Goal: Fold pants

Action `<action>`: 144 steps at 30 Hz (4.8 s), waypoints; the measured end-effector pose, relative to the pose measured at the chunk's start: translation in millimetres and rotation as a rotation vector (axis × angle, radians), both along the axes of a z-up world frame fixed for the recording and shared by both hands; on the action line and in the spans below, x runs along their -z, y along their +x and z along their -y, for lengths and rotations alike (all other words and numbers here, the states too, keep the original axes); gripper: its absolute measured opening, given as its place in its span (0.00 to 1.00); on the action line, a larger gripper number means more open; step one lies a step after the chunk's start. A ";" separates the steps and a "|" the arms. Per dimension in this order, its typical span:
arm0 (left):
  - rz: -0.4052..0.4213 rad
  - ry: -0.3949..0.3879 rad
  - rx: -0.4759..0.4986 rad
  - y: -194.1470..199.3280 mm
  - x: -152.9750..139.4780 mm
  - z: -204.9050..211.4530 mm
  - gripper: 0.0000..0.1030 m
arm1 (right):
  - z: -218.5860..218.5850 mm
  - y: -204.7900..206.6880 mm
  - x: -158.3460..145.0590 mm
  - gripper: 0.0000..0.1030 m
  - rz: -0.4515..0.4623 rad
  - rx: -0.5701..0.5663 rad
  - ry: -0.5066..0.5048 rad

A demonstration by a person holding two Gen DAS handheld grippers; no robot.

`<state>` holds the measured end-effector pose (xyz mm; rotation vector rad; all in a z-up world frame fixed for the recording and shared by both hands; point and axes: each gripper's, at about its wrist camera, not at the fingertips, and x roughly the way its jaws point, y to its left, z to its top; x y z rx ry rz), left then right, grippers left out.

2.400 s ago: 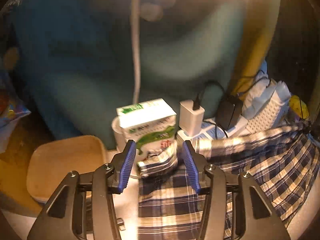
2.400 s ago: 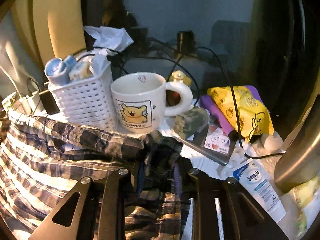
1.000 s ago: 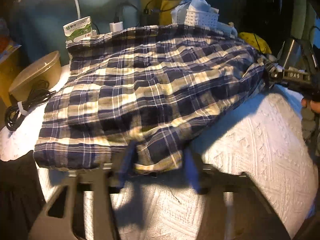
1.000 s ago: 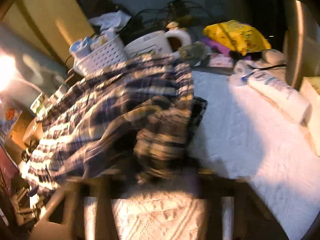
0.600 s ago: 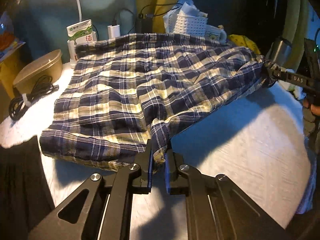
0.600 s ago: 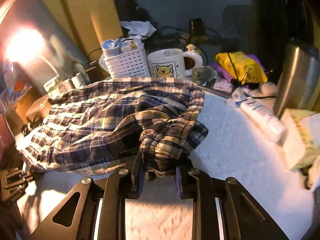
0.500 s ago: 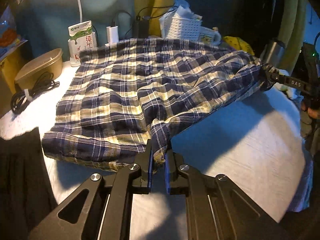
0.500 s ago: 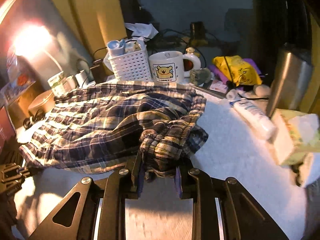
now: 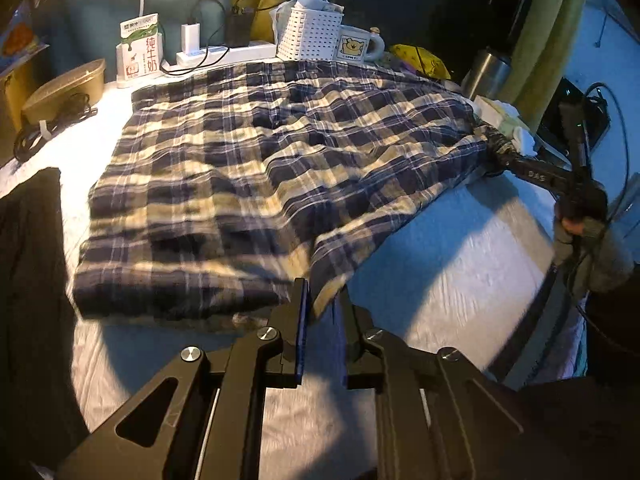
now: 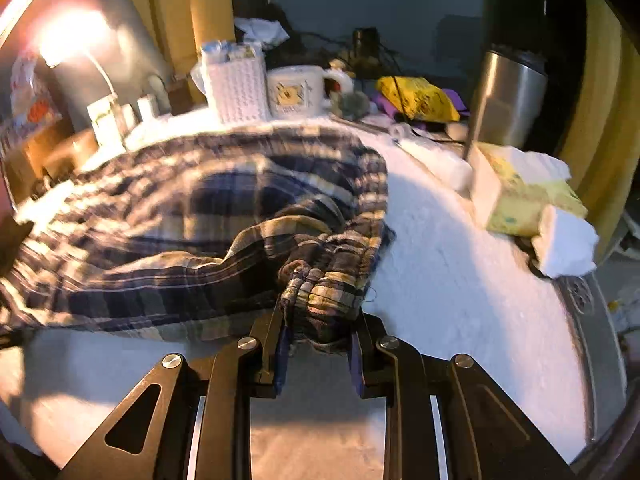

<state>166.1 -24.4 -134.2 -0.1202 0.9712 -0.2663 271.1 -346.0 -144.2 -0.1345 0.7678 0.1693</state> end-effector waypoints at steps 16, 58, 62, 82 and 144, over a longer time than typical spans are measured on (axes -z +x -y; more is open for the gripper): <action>0.143 0.121 -0.204 31.7 -50.4 -111.1 0.36 | 46.0 -12.1 -42.7 0.63 0.076 0.108 0.095; 0.144 0.208 -0.059 268.8 -3.3 -135.1 0.01 | -7.5 129.1 -34.2 0.12 0.038 0.045 -0.058; 0.085 0.212 -0.079 272.0 7.1 -140.1 0.03 | -11.9 132.5 -16.3 0.13 -0.001 0.058 -0.096; 0.087 -0.009 0.006 89.1 -26.6 -52.7 0.56 | -40.0 43.6 -46.1 0.46 0.075 -0.051 0.034; 0.101 0.092 -0.182 54.5 -20.6 -56.5 0.58 | 11.9 32.3 3.2 0.74 -0.139 0.031 0.428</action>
